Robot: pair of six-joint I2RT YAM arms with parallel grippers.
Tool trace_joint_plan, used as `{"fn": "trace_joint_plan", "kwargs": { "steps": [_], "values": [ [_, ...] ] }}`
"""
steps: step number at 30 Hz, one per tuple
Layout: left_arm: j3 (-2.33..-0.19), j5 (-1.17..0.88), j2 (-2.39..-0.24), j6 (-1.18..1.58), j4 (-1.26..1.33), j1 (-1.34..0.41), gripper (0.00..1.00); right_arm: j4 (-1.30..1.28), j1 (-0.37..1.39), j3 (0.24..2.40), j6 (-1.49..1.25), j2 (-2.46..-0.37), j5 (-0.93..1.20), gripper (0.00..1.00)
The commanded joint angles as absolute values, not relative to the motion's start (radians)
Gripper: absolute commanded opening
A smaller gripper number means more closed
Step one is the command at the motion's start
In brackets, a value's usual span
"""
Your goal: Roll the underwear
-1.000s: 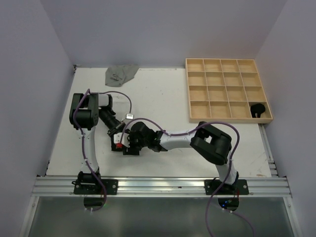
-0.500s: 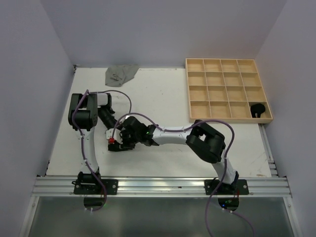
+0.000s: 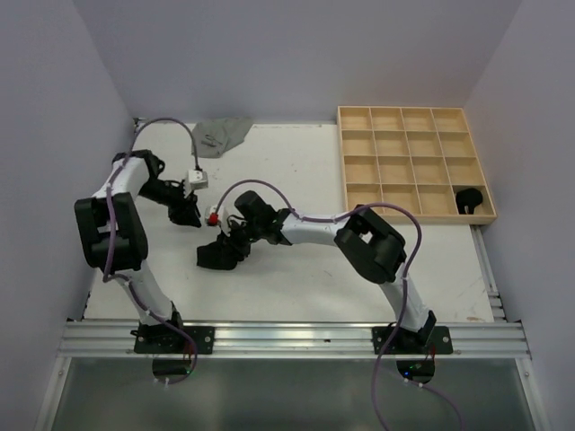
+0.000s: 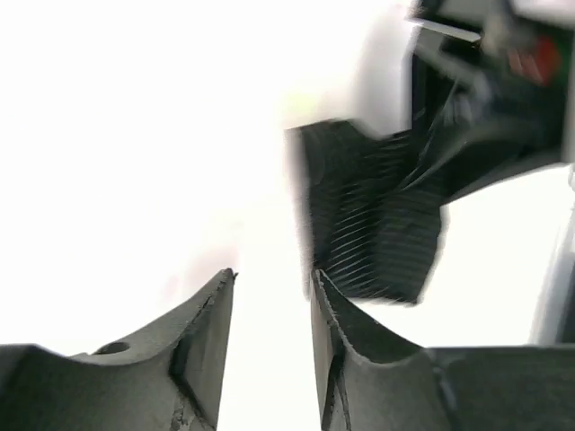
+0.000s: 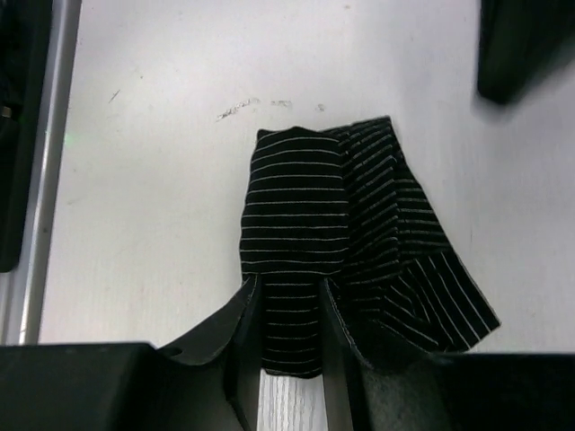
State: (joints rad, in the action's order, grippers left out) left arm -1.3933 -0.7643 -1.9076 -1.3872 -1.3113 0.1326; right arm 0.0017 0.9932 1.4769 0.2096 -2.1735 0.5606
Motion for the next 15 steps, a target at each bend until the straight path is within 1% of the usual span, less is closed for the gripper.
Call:
{"fn": "trace_joint_plan", "kwargs": {
  "steps": [1, 3, 4, 6, 7, 9, 10, 13, 15],
  "values": [
    [-1.356, -0.925, -1.783, -1.499, -1.152, 0.262, 0.43, -0.244, 0.928, 1.440, 0.060, -2.290, 0.627, 0.00],
    [-1.290, -0.928, -1.729, -1.532, -1.129, 0.288, 0.46, -0.305, 0.910, 1.502, 0.028, -2.328, 0.667, 0.00],
    [-1.258, -0.919, -1.660, -1.540, -1.088, 0.296, 0.47, -0.331, 0.894, 1.529, 0.015, -2.350, 0.675, 0.00],
    [-1.129, -0.911, -1.577, -1.575, -1.034, 0.296, 0.50, -0.417, 0.881, 1.632, -0.038, -2.434, 0.709, 0.00],
    [-1.038, -0.904, -1.496, -1.609, -0.988, 0.295, 0.50, -0.429, 0.873, 1.659, -0.055, -2.460, 0.728, 0.00],
    [-0.955, -0.888, -1.422, -1.637, -0.945, 0.287, 0.52, -0.460, 0.871, 1.724, -0.103, -2.517, 0.752, 0.00],
    [-0.878, -0.868, -1.360, -1.663, -0.908, 0.276, 0.53, -0.480, 0.871, 1.748, -0.107, -2.534, 0.756, 0.00],
    [-0.755, -0.827, -1.257, -1.696, -0.839, 0.241, 0.55, -0.512, 0.871, 1.807, -0.143, -2.589, 0.778, 0.00],
    [-0.710, -0.805, -1.227, -1.712, -0.819, 0.215, 0.56, -0.535, 0.870, 1.833, -0.152, -2.621, 0.775, 0.00]
  ]
}}
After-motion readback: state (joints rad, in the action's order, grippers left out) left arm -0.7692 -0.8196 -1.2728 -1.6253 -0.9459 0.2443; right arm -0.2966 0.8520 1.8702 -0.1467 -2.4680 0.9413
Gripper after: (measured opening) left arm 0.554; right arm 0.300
